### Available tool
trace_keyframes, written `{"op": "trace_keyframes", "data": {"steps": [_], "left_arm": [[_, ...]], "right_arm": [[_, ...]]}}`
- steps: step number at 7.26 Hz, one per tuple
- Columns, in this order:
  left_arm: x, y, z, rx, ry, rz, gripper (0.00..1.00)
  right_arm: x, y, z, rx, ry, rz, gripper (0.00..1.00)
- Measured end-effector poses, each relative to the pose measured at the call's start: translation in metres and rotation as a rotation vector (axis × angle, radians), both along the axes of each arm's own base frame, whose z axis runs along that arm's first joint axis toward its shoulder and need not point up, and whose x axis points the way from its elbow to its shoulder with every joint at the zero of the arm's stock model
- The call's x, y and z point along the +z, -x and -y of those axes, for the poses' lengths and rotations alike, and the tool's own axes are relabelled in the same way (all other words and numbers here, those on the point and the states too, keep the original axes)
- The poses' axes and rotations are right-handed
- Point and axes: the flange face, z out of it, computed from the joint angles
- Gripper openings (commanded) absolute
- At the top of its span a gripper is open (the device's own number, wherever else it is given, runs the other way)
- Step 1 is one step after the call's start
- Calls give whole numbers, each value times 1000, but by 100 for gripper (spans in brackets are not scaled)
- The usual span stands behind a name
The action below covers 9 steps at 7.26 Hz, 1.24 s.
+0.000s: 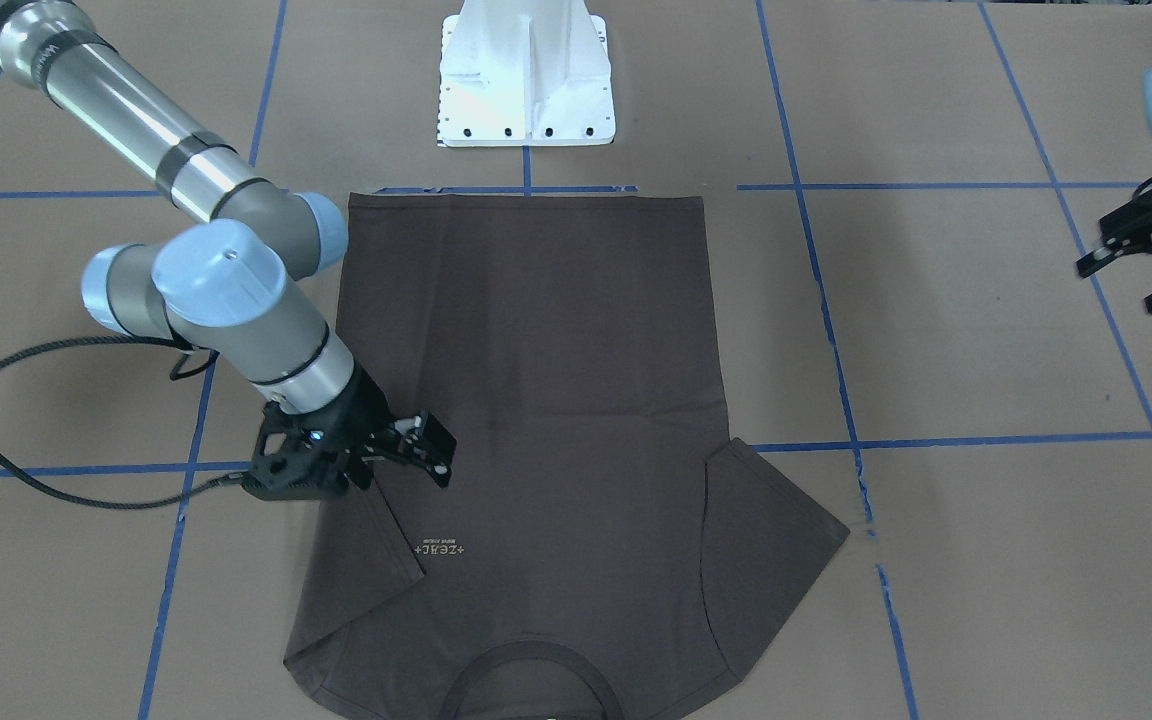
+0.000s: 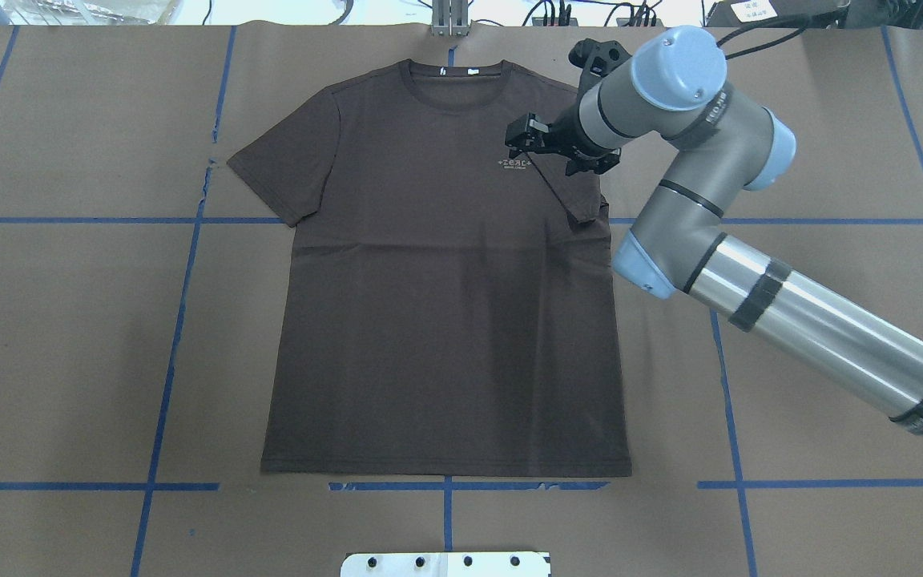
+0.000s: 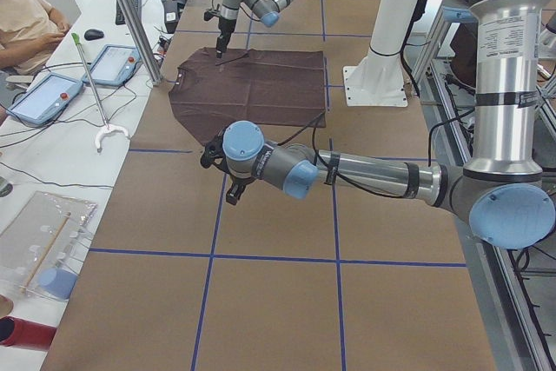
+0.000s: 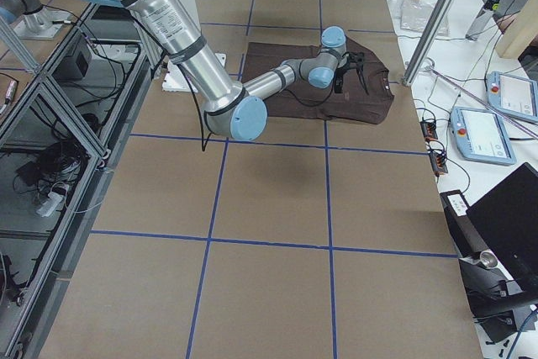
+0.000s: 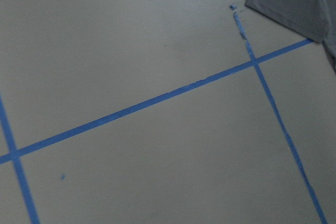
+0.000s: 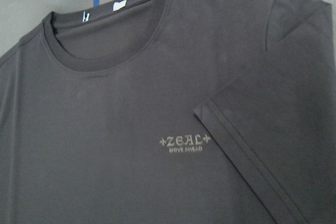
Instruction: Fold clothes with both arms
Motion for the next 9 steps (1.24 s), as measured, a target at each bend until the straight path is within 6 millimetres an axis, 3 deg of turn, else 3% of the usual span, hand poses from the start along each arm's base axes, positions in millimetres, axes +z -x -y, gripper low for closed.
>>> {"op": "trace_keyframes", "data": {"steps": [2, 3, 4, 6, 7, 9], "left_arm": [[-37, -108, 62, -32, 97, 43, 98], [-45, -160, 94, -81, 132, 92, 95], [-44, -197, 121, -136, 133, 124, 90], [-37, -239, 146, -251, 115, 142, 67], [-41, -259, 146, -282, 122, 144, 64], [-49, -277, 144, -300, 127, 143, 61]], "right_arm": [[17, -46, -35, -49, 9, 45, 100], [28, -76, -59, -52, 1, 61, 100], [35, -100, -81, -52, -7, 72, 100], [47, -117, -100, -50, -7, 68, 100], [51, -117, -101, -50, -7, 61, 100], [58, -112, -99, -55, -3, 51, 100]]}}
